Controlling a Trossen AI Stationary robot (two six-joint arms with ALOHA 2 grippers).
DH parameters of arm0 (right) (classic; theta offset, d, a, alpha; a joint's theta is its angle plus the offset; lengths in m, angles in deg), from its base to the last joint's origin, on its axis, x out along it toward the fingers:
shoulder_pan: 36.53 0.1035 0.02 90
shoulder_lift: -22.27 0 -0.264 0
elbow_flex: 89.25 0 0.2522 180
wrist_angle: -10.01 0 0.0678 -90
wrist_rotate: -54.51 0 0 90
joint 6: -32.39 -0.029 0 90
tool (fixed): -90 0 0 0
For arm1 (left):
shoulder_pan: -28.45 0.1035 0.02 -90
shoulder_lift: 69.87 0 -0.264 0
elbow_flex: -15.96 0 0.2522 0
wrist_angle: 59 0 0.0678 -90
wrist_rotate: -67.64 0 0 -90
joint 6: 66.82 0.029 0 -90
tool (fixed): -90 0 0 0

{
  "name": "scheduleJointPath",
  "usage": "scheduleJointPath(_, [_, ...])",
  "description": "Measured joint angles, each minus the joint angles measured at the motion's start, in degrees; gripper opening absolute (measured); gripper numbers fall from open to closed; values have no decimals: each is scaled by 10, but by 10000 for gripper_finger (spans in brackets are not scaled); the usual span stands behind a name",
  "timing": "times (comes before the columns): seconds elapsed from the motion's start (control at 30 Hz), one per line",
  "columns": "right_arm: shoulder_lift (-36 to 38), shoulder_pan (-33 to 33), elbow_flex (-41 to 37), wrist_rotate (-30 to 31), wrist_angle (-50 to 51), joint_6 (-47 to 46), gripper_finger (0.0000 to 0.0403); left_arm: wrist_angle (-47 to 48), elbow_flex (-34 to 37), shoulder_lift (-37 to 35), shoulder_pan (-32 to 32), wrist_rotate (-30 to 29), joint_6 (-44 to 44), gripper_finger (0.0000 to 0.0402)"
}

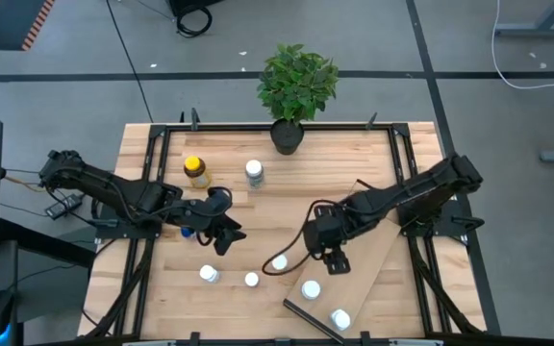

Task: Pick and place medicine bottles onto shelf by color
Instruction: Put the right white medicine bottle on the shelf aligned with the other white medicine bottle

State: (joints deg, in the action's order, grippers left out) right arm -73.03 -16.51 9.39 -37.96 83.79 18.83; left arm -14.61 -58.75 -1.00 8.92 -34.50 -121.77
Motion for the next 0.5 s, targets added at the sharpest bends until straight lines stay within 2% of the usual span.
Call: scheduleJointPath(0.5, [0,55,-8,46,-63,-75,280,0,0,0,0,19,-4,183])
